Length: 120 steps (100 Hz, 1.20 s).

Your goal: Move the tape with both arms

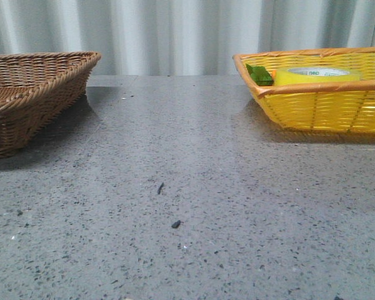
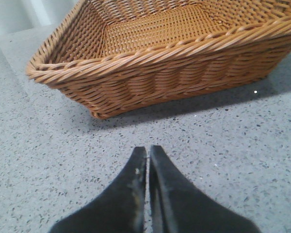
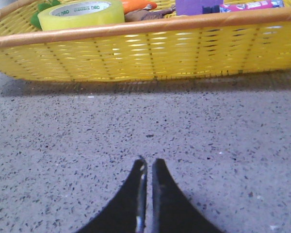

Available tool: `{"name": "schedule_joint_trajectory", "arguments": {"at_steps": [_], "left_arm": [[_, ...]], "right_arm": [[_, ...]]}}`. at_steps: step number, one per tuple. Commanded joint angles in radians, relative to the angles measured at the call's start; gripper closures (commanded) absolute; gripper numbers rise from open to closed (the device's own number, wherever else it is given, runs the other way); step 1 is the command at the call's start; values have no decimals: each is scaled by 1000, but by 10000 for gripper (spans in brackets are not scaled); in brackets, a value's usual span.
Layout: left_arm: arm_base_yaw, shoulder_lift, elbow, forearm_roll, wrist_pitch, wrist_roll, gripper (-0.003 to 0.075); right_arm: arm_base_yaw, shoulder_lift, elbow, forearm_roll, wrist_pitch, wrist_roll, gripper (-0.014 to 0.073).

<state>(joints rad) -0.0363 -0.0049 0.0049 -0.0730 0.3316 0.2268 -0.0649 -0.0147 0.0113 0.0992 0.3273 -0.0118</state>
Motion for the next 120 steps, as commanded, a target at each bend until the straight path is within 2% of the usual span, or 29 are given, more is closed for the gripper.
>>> {"name": "schedule_joint_trajectory", "arguments": {"at_steps": [1,120], "left_arm": [[1,-29,7,-2,-52,-3,741],[1,-29,7,-2,-54,-3,741]], "right_arm": [[-5,-14,22,-14,-14,0,658],[-5,-14,22,-14,-33,0,658]]}}
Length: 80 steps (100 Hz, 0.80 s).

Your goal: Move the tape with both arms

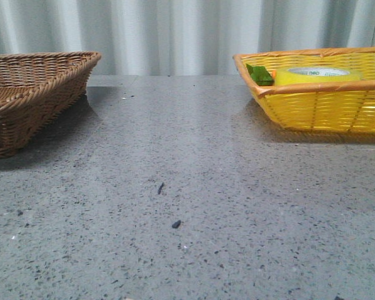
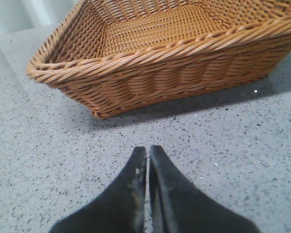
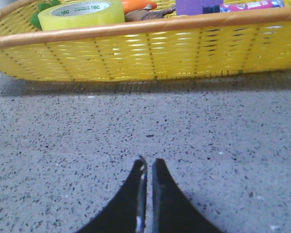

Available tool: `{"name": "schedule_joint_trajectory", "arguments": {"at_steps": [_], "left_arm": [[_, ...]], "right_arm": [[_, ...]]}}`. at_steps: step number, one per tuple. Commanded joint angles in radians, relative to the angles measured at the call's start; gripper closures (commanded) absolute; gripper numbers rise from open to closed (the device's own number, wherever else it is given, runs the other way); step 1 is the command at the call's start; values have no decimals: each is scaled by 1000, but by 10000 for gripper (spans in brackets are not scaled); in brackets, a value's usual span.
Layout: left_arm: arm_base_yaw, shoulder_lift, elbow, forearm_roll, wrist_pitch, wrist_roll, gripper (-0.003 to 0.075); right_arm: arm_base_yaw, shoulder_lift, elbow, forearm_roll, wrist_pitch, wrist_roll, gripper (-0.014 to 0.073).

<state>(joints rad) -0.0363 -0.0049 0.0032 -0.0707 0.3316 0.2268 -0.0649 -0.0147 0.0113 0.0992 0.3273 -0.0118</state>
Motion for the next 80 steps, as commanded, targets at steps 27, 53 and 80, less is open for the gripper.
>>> {"name": "schedule_joint_trajectory", "arguments": {"at_steps": [27,53,80], "left_arm": [[1,-29,9,-4,-54,-3,741],[1,-29,9,-4,-54,-3,741],[1,-29,9,-32,-63,-3,741]], "right_arm": [[-5,-14,22,-14,-111,0,658],[-5,-14,22,-14,-143,0,658],[-5,-14,22,-14,-165,0,658]]}}
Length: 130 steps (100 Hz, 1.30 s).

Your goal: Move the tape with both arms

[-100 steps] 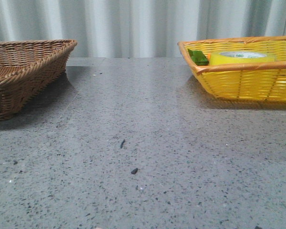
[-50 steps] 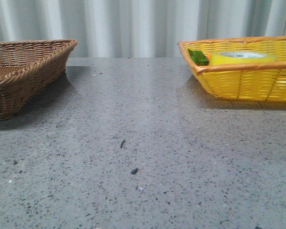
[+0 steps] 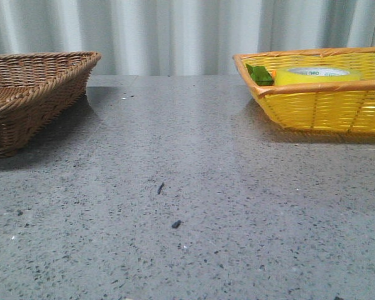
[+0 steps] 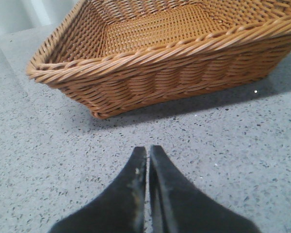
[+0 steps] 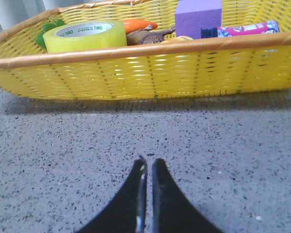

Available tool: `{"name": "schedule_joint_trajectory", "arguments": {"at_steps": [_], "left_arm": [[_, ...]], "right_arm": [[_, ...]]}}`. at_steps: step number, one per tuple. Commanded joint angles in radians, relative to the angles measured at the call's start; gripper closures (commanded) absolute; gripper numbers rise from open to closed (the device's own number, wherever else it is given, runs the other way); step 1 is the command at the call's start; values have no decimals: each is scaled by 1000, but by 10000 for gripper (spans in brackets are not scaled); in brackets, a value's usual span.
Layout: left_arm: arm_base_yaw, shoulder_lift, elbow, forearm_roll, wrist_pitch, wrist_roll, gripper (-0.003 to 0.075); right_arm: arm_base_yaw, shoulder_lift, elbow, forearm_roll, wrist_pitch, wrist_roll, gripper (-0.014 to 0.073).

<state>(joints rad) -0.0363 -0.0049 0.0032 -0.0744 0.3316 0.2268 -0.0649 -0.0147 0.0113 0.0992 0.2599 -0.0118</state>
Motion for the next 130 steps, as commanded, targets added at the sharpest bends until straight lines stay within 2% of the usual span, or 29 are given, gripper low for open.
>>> {"name": "schedule_joint_trajectory", "arguments": {"at_steps": [1,17,30,36,46,52,69,76,89,100,109,114,120,130], "left_arm": [[1,-29,9,-30,-64,-3,741],[1,-29,9,-134,-145,-3,741],[1,-29,9,-447,-226,-6,741],[1,-29,9,-523,-273,-6,741],[1,-29,9,-726,-351,-6,741],[1,-29,9,-798,-370,-6,741],[1,-29,2,-816,-399,-6,741],[1,-29,-19,-821,-401,-6,741],[1,2,-125,-737,-332,6,741],[1,87,-252,-574,-205,6,741],[1,193,-368,-499,-93,6,735],[1,254,-423,-483,-54,6,700],[-10,320,-477,-483,-38,17,599],[-51,392,-527,-480,-25,47,395]], "right_arm": [[-5,-14,22,-14,-98,0,658],[-5,-14,22,-8,-140,0,658],[-5,-14,22,103,-190,2,658],[-5,-14,22,164,-215,2,658],[-5,-14,22,186,-234,2,658],[-5,-14,22,217,-260,2,658],[-5,-14,7,449,-335,2,658],[-5,-14,-29,468,-316,2,658],[-5,-7,-159,454,-165,-12,658],[-5,52,-313,435,30,-139,657],[-5,140,-428,435,151,-225,650],[-5,219,-489,432,230,-248,628],[-5,308,-562,432,318,-280,566],[4,460,-696,432,435,-309,368]]}}
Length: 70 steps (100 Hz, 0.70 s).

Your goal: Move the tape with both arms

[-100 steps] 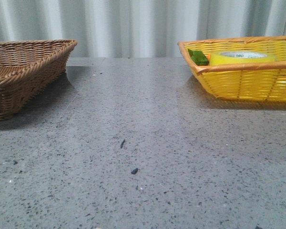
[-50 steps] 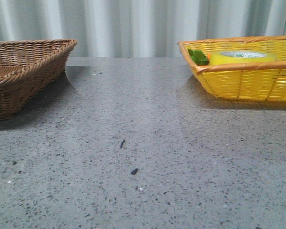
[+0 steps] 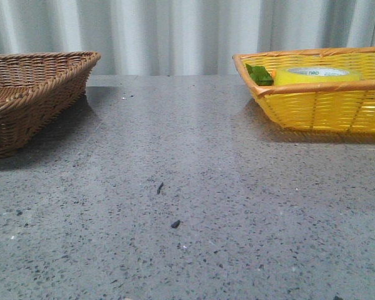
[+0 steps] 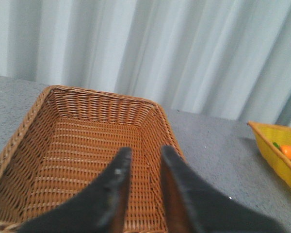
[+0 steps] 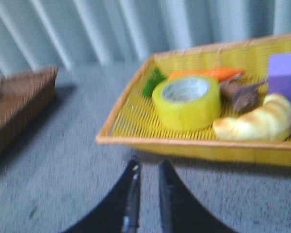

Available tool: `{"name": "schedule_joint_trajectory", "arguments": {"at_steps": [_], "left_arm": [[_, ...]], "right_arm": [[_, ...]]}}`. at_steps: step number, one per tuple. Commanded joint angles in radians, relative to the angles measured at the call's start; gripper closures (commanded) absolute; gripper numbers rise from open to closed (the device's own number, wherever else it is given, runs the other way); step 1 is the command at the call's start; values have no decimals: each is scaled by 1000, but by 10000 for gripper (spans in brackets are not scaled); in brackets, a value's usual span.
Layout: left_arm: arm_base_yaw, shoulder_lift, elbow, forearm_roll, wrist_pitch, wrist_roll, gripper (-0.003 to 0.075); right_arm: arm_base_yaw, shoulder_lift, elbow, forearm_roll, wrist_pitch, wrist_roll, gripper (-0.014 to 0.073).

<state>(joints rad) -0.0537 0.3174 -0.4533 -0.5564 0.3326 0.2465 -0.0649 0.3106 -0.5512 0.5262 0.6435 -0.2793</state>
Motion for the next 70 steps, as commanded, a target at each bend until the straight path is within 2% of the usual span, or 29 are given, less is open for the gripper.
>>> {"name": "schedule_joint_trajectory", "arguments": {"at_steps": [1,7,12,23,38,50,70], "left_arm": [[-39,80,-76,4,-24,31,373],[-66,115,-95,8,2,52,318],[-92,143,-111,8,21,61,314],[-145,199,-150,14,48,63,319],[-186,224,-175,14,26,63,321],[-191,224,-175,14,26,63,321],[-191,224,-175,14,33,63,321]], "right_arm": [[6,155,-142,5,60,-41,354],[27,232,-219,5,85,-41,246],[43,302,-285,5,116,-41,209],[72,485,-448,-3,217,-41,209],[120,740,-701,-95,335,-43,209],[155,923,-884,-167,395,-43,209],[179,1183,-1101,-174,446,-43,204]]}}
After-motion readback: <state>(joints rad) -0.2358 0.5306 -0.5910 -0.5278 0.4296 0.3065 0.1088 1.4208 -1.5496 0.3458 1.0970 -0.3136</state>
